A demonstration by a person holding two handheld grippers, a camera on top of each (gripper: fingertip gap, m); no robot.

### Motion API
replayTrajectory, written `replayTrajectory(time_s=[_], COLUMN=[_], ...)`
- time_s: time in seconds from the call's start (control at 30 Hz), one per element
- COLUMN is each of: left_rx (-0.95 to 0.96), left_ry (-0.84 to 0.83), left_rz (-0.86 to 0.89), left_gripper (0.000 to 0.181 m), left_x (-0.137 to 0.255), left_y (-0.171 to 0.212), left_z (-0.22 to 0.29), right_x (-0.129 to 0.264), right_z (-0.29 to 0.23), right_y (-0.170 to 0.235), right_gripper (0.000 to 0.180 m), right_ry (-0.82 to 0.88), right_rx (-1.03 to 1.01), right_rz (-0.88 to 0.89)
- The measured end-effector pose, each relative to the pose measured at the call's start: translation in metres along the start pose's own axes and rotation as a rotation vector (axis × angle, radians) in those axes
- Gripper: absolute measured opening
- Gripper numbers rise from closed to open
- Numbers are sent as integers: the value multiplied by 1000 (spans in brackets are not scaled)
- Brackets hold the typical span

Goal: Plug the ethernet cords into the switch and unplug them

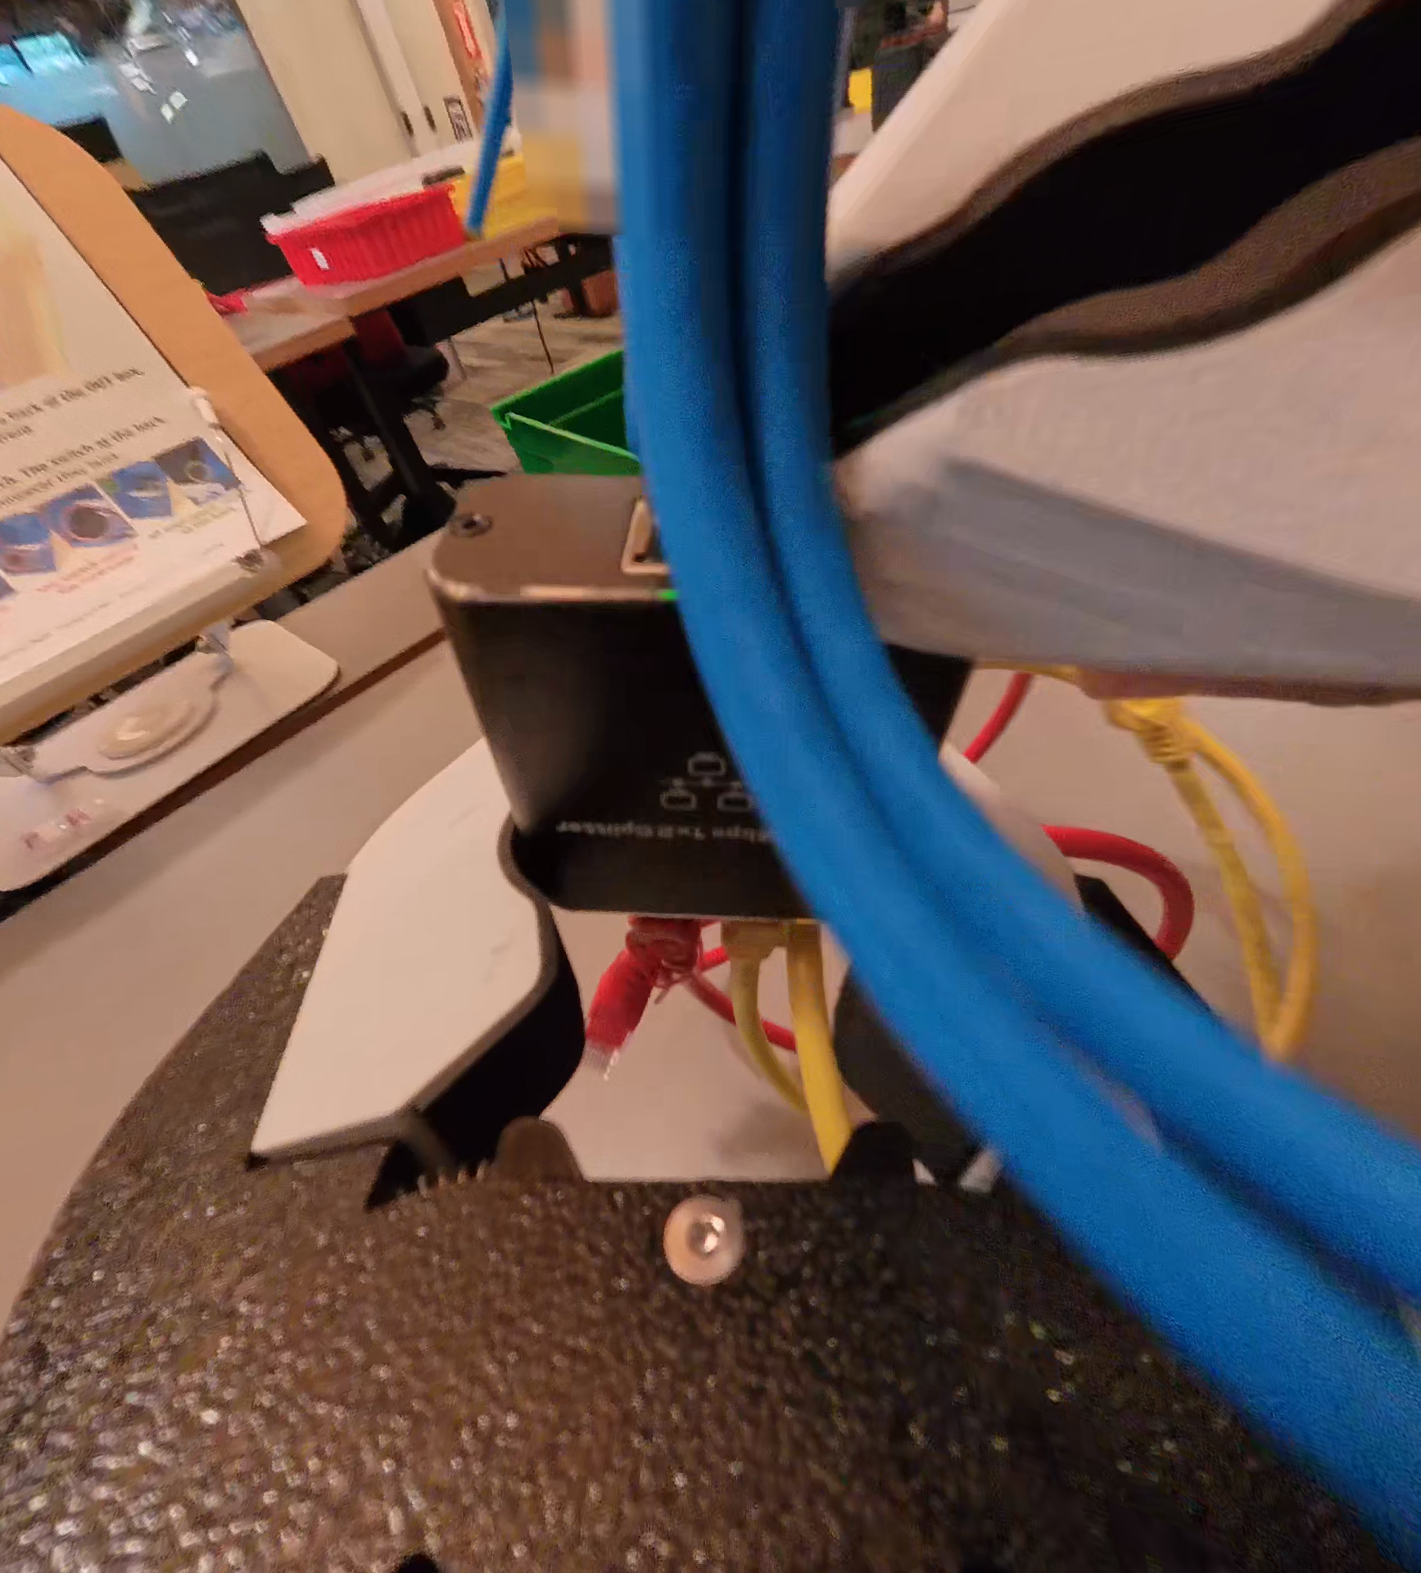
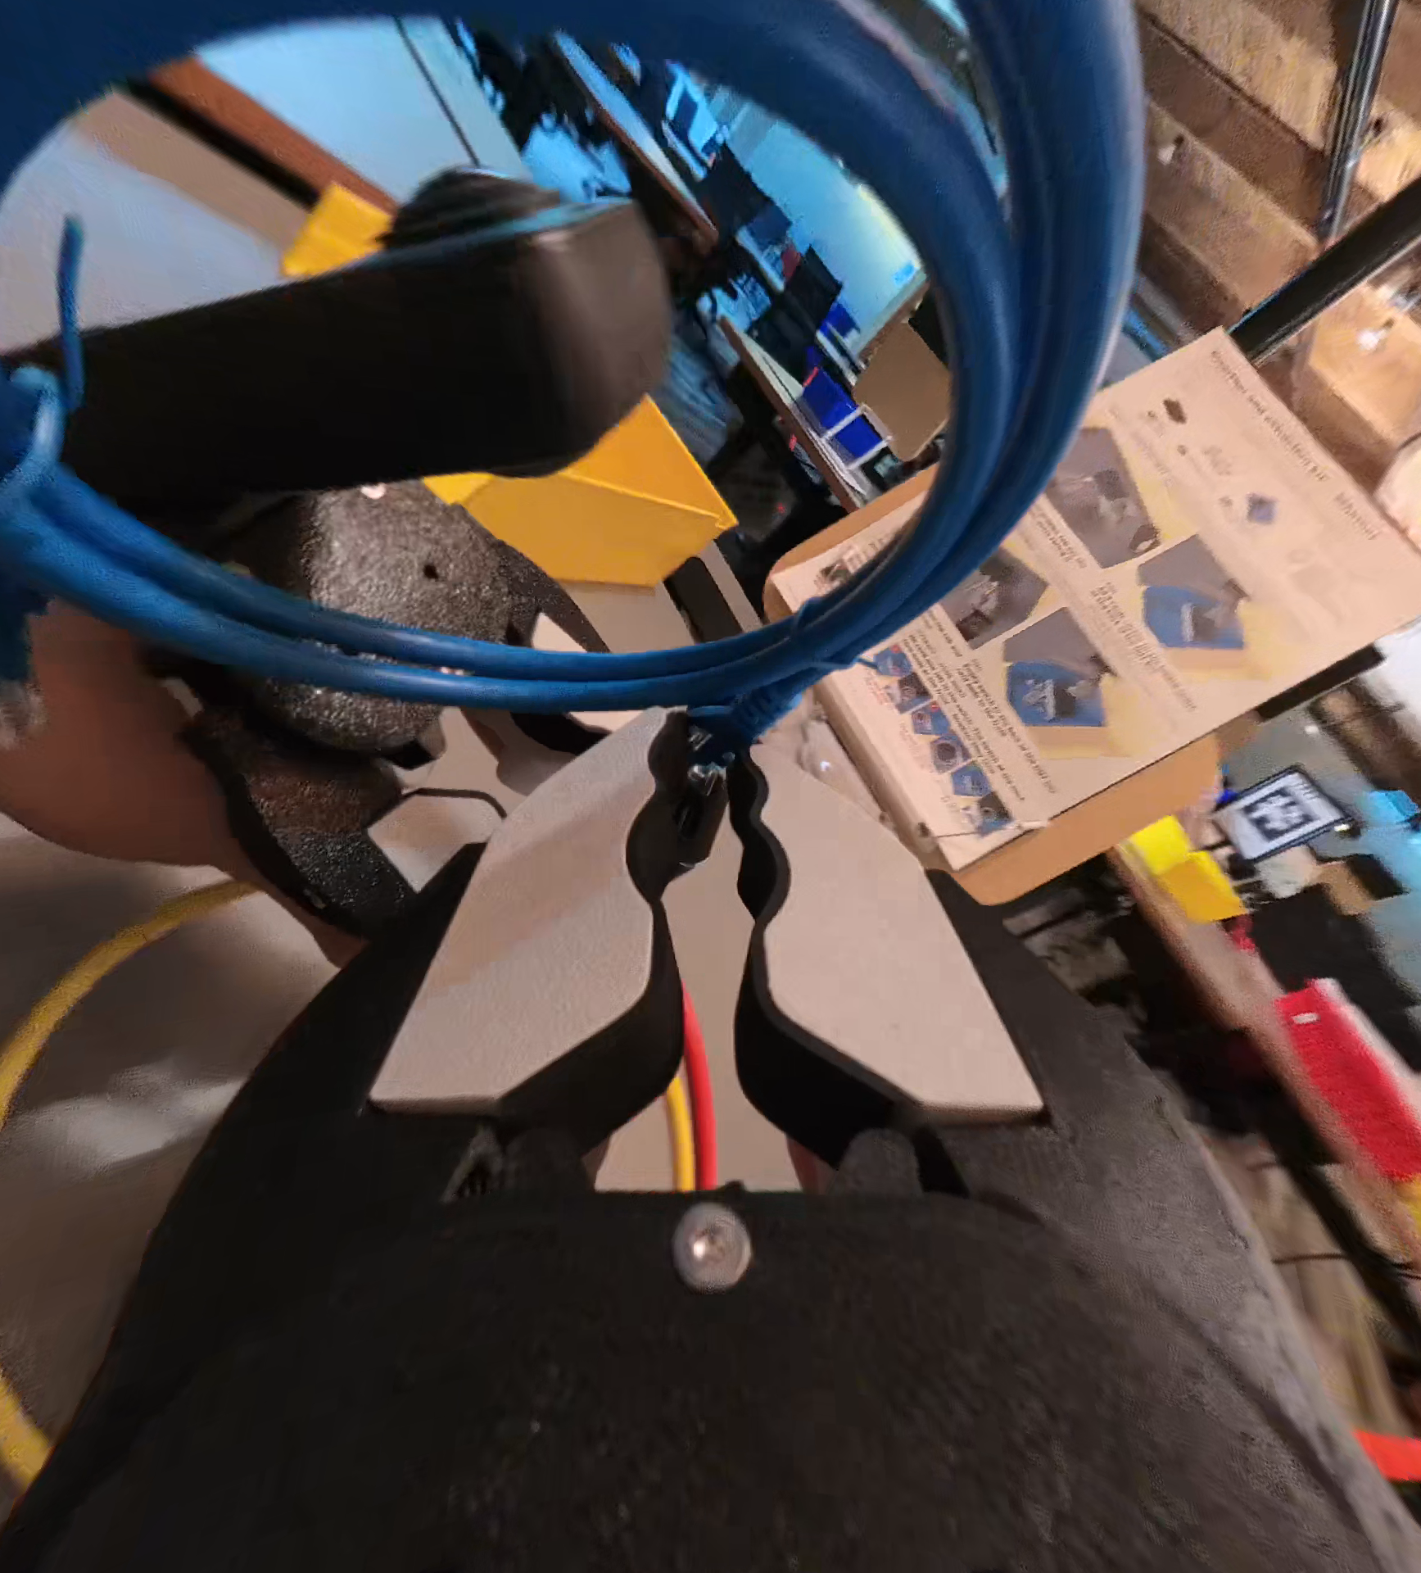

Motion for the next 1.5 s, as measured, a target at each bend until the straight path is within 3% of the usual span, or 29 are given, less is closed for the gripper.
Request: replayTrajectory(time_s=[0.23,0.43,0.53,0.7,0.87,0.97,1.1,1.27,1.4,1.43,1.5], left_rx=[82,-33,77,114,-33,-44,-26,-91,-109,-97,-55], left_ry=[116,9,117,151,-48,-59,-34,-118,-123,-135,-151], left_rz=[46,26,25,2,12,-5,-29,5,-14,-42,-47], left_gripper=[72,74,73,72,74,74,72,75,75,75,75], left_x=[-4,1,-5,-4,10,8,5,15,11,11,12], left_y=[-4,-11,-7,-4,-16,-15,-3,-1,3,6,18], left_z=[1,-6,-7,-8,-18,-23,-28,-30,-35,-38,-45], right_x=[-2,-2,-8,-13,-16,-20,-28,-31,-34,-32,-20], right_z=[3,18,12,6,27,24,11,21,12,13,39], right_y=[-10,-2,-6,-15,-7,-8,-14,-3,-14,-18,-41], right_gripper=[13,11,11,12,11,11,10,10,10,1,1], right_ry=[-23,-96,-65,-107,-163,-126,-113,-239,-170,-128,-45], right_rx=[158,-103,41,213,-261,-219,71,-330,-22,68,-5], right_rz=[-37,39,-3,-57,56,30,-87,-4,-113,-125,-4])
Point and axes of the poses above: each gripper's, where its closed fingertips meet, x back along the fingers, y out of its underside, z = x × y across the jaws, the point moved 8 cm from there along x, back along the fingers, and after that the axes turned 6 degrees about y, right-handed, at the moved point
